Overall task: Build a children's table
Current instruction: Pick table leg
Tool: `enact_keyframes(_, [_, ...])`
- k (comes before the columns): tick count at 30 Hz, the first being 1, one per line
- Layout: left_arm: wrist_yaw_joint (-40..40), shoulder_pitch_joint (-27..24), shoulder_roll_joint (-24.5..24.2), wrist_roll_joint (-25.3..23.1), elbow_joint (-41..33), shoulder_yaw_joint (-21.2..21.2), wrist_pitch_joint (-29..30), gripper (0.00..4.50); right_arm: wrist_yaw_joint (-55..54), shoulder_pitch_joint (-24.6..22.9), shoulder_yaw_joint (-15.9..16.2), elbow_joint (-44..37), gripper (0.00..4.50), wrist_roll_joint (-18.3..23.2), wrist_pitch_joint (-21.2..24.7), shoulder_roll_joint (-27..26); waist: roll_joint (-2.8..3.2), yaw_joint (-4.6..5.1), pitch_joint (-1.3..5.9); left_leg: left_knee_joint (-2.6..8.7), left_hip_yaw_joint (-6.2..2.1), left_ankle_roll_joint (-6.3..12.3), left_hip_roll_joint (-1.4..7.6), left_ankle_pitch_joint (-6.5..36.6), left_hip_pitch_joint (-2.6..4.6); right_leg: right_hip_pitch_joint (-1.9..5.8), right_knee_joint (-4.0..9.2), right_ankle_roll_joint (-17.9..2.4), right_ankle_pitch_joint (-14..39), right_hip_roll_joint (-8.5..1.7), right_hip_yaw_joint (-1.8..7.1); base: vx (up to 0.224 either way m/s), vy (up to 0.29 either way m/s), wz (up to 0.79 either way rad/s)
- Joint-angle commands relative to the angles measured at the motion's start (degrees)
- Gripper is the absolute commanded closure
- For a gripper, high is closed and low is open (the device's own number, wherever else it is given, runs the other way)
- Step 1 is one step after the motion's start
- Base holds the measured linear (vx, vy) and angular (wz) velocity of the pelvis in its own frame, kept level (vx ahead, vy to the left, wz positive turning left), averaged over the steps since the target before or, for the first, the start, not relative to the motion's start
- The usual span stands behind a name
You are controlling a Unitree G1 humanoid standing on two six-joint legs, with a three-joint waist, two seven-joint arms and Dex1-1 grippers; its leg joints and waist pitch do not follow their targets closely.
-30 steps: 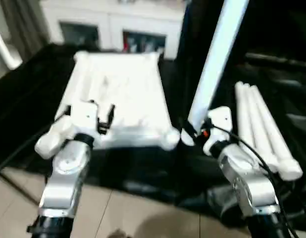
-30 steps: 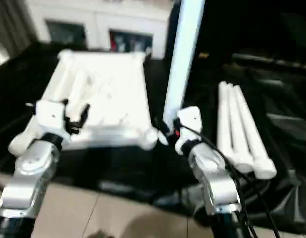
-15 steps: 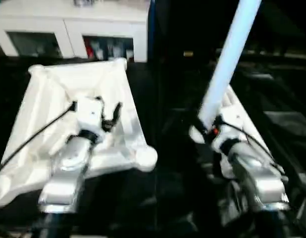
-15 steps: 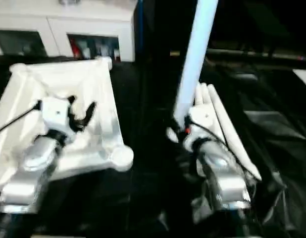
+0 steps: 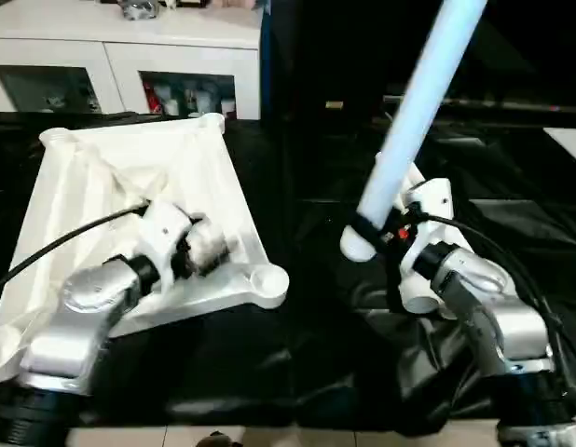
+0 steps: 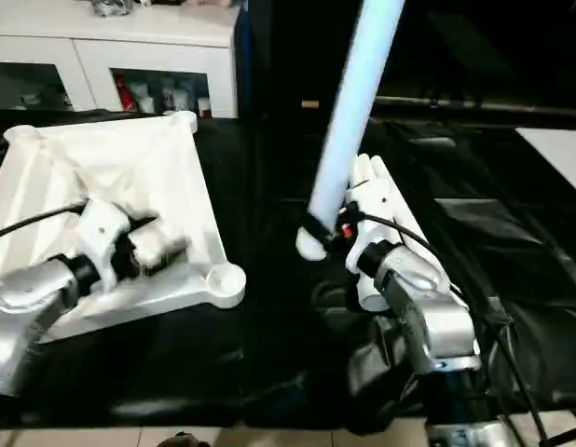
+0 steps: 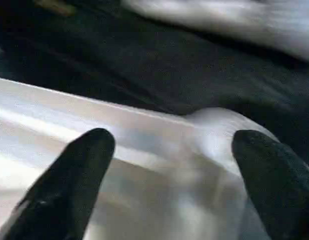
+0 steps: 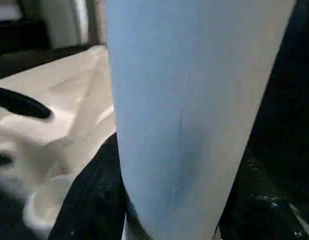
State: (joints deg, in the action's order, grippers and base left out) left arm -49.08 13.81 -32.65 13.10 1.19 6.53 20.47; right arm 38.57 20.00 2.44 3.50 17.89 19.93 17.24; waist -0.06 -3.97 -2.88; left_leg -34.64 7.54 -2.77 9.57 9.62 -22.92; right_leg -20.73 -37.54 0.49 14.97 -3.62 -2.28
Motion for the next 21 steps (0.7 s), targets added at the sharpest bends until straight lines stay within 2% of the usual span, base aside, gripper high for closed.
enact_keyframes(1, [-6.8, 1.8, -2.5, 1.4, -1.2, 3.6, 3.8, 0.05, 2.1, 1.1, 0.7, 0.8, 2.60, 0.1, 0.4, 1.2, 0.47, -0.16, 2.90, 5.74, -0.65, -4.60, 2.85, 22.9, 1.95, 0.53, 5.82, -9.1, 16.4, -4.47, 2.39, 0.000, 0.000, 0.00])
enact_keyframes(2, [-7.6, 2.0, -2.9, 1.5, -1.2, 4.0, 4.2, 0.05, 2.2, 1.2, 0.8, 0.9, 2.60, 0.0, 0.3, 1.3, 0.46, -0.23, 2.94, 5.73, -0.44, -4.21, 2.85, 21.8, 1.91, 0.49, 5.79, -9.3, 15.4, -4.41, 2.36, 0.000, 0.000, 0.00])
enact_keyframes(3, [-9.6, 3.4, -4.1, -0.2, 0.2, 6.3, 4.4, 0.05, 2.5, 1.5, 0.9, 1.4, 2.60, -0.4, -0.2, 1.7, 0.50, -0.18, 2.88, 5.77, -0.17, -3.88, 2.94, 21.3, 1.91, 0.43, 5.84, -9.5, 15.7, -4.32, 2.18, 0.000, 0.000, 0.00])
enact_keyframes(5, [-10.1, 4.4, -4.3, -1.4, 1.5, 7.1, 4.2, 0.05, 2.5, 1.6, 0.8, 1.6, 2.60, -0.5, -0.2, 1.8, 0.29, -0.42, 2.83, 5.54, 0.18, -4.09, 2.91, 22.4, 2.25, -0.05, 6.39, -9.0, 19.3, -4.54, 2.25, 0.000, 0.000, 0.00])
enact_keyframes(6, [-10.3, 4.9, -4.3, -2.0, 2.3, 7.6, 4.0, 0.33, 2.6, 1.7, 0.8, 1.6, 2.60, -0.6, -0.3, 1.8, 0.41, -0.66, 2.82, 5.48, 0.29, -4.21, 2.98, 22.5, 2.32, -0.12, 6.53, -8.8, 20.2, -4.82, 2.30, 0.000, 0.000, 0.00])
enact_keyframes(8, [-7.7, 7.6, -3.9, -5.9, 6.5, 8.6, 4.6, 0.41, 2.5, 1.5, 1.1, 1.6, 2.60, -0.9, -0.5, 1.9, 0.33, -0.81, 2.94, 5.44, 0.42, -4.18, 3.01, 21.7, 2.28, -0.16, 6.57, -8.3, 20.4, -4.87, 2.32, 0.000, 0.000, 0.00])
enact_keyframes(9, [-7.3, 8.1, -3.8, -6.2, 7.2, 8.7, 5.1, 0.41, 2.6, 1.4, 1.2, 1.5, 2.60, -0.9, -0.5, 2.0, 0.95, -0.94, 2.97, 5.42, 0.38, -4.34, 3.01, 21.5, 2.30, -0.22, 6.46, -8.2, 19.8, -4.84, 2.34, 0.000, 0.000, 0.00])
enact_keyframes(10, [-7.2, 9.1, -3.9, -6.0, 8.1, 8.7, 7.1, 0.59, 2.7, 1.0, 1.3, 1.0, 2.60, -0.9, -0.4, 2.1, 1.31, -0.98, 3.02, 5.52, 0.24, -4.68, 3.02, 21.7, 2.22, -0.14, 6.33, -8.3, 18.9, -4.79, 2.24, 0.000, 0.000, 0.00])
enact_keyframes(11, [-7.7, 9.6, -4.2, -5.1, 7.9, 8.7, 9.5, 0.73, 2.9, 0.5, 1.4, 0.6, 2.60, -0.9, -0.3, 2.1, 1.00, -0.84, 3.10, 5.55, 0.38, -4.81, 3.01, 21.9, 2.24, -0.11, 6.30, -8.5, 18.2, -4.63, 2.21, 0.000, 0.000, 0.00])
enact_keyframes(12, [-8.1, 9.7, -4.6, -4.3, 7.3, 8.6, 11.4, 0.85, 3.0, 0.2, 1.4, 0.2, 2.60, -0.9, -0.2, 2.2, 1.08, -0.99, 3.28, 5.46, 0.36, -4.52, 3.06, 20.9, 2.22, -0.08, 5.92, -9.6, 15.1, -4.60, 2.17, 0.000, 0.000, 0.00])
enact_keyframes(14, [-8.2, 9.7, -4.8, -3.9, 6.9, 8.6, 12.5, 0.92, 3.1, -0.1, 1.5, 0.0, 2.60, -0.9, -0.1, 2.3, 1.01, -1.01, 3.34, 5.38, 0.49, -4.03, 3.03, 19.8, 2.11, 0.01, 5.74, -10.3, 13.0, -4.50, 2.17, 0.000, 0.000, 0.00])
enact_keyframes(15, [-9.9, 9.5, -6.0, -2.6, 5.3, 8.8, 15.5, 1.03, 3.3, -0.8, 1.7, -0.2, 2.60, -1.0, -0.2, 2.5, 0.94, -1.06, 3.43, 5.30, 0.66, -3.47, 2.97, 18.7, 2.08, 0.09, 5.68, -10.8, 11.6, -4.45, 2.16, 0.000, 0.000, 0.00])
enact_keyframes(17, [-10.9, 9.0, -6.8, -1.9, 3.9, 8.6, 17.4, 1.23, 3.5, -1.3, 2.0, -0.5, 2.60, -1.1, -0.2, 2.7, 1.07, -1.23, 3.69, 5.05, 0.77, -2.71, 3.00, 15.6, 1.95, 0.25, 5.27, -11.7, 7.2, -4.31, 2.11, 0.036, -0.005, -0.02])
enact_keyframes(19, [-11.2, 8.6, -6.9, -1.9, 3.1, 8.2, 18.5, 1.41, 3.6, -1.5, 2.2, -0.8, 2.60, -1.1, -0.1, 2.8, 1.06, -1.26, 3.95, 4.75, 0.95, -1.60, 2.86, 12.2, 1.68, 0.56, 4.73, -13.0, 0.3, -4.00, 1.98, 0.026, -0.004, -0.01])
enact_keyframes(21, [-11.2, 8.4, -7.0, -1.7, 2.4, 7.9, 19.2, 1.49, 3.7, -1.5, 2.2, -0.8, 2.60, -1.2, -0.1, 2.8, 0.95, -1.26, 4.06, 4.54, 1.05, -0.77, 2.77, 10.1, 1.49, 0.78, 4.39, -13.5, -3.0, -3.92, 1.90, 0.000, 0.000, 0.00])
